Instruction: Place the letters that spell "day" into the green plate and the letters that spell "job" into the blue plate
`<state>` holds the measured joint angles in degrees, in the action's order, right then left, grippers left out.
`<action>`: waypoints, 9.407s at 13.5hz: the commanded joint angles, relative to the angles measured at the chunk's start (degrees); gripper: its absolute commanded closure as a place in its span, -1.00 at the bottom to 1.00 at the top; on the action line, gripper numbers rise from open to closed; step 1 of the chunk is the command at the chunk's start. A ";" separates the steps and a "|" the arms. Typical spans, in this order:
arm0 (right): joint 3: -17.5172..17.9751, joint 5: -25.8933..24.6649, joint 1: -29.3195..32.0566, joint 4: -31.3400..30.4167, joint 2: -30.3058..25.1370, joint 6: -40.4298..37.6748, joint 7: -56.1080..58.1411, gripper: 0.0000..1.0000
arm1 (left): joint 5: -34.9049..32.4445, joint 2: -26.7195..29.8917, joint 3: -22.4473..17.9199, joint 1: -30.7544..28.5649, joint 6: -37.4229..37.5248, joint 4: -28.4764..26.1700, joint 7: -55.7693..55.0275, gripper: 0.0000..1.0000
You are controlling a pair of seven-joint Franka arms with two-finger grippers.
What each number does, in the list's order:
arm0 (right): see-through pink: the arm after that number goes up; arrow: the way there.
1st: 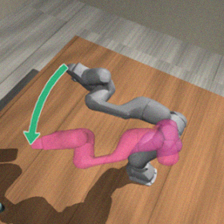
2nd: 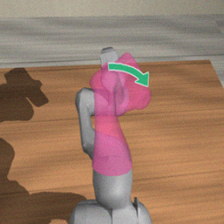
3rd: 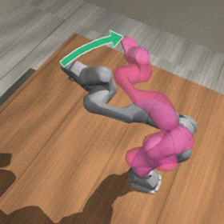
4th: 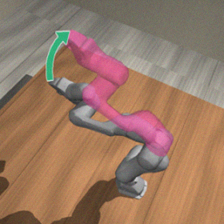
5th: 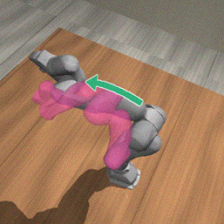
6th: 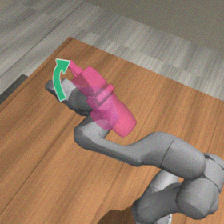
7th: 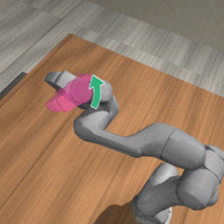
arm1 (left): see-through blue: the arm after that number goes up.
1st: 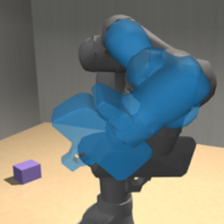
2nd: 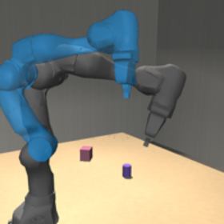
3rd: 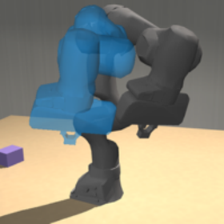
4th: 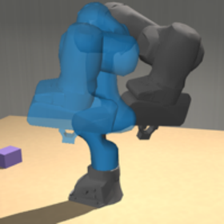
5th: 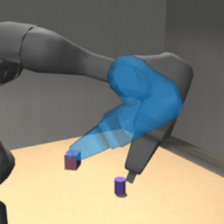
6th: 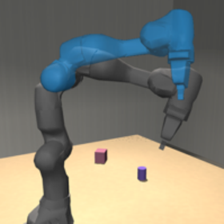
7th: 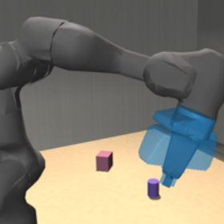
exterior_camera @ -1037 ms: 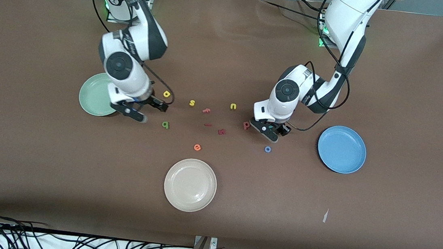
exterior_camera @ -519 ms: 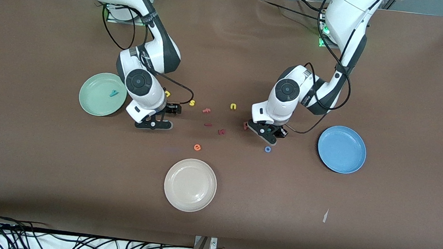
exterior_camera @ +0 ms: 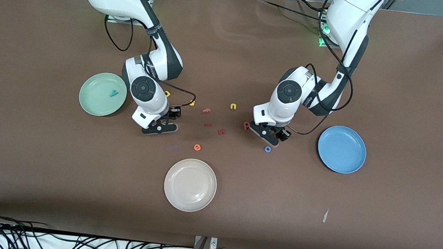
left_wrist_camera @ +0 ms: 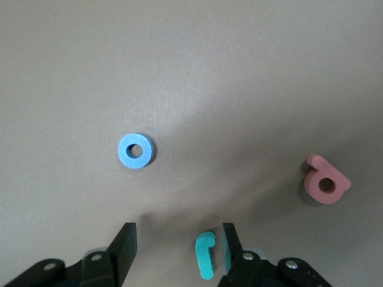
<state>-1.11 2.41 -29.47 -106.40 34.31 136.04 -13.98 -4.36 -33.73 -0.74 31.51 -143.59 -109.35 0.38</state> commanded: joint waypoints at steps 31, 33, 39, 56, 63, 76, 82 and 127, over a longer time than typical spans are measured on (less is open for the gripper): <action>-13.38 0.93 0.82 -8.35 -16.89 -21.53 14.49 0.87 | -1.00 7.79 0.30 -15.50 7.35 0.71 13.76 0.75; -16.63 0.84 0.82 -15.21 -20.06 -18.63 18.26 0.86 | -1.52 8.85 0.22 -18.22 9.20 0.10 16.56 0.69; -26.05 0.93 1.78 -26.84 -18.32 -7.72 27.51 0.42 | -1.00 8.24 -0.14 -22.02 9.91 -1.40 21.24 0.19; -6.80 7.00 -8.38 -24.12 -15.17 6.76 -25.08 -0.99 | 15.00 -6.26 0.92 -5.58 -3.01 11.70 10.70 -0.26; -6.89 6.73 -12.01 -24.21 -10.93 14.17 -34.63 -0.19 | 14.56 -6.26 0.92 -4.79 -2.31 9.07 6.83 -0.35; -21.80 4.89 -12.01 -20.60 -19.98 -7.09 -8.94 1.00 | 14.65 -6.70 0.92 -4.79 -2.31 8.36 7.09 -0.13; -33.26 4.97 -9.48 -21.13 -13.94 -0.70 16.08 0.93 | 14.47 -6.70 0.92 -4.88 -2.31 8.36 7.18 0.40; -1.79 -3.29 27.00 7.43 -38.62 -47.15 16.26 -1.00 | 29.59 1.57 2.59 -0.67 -2.55 2.21 1.04 -0.02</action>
<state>-4.26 -1.04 -4.84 -97.77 -3.31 91.64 2.11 23.86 -29.45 2.85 28.79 -143.62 -108.88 3.85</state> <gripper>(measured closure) 0.000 0.489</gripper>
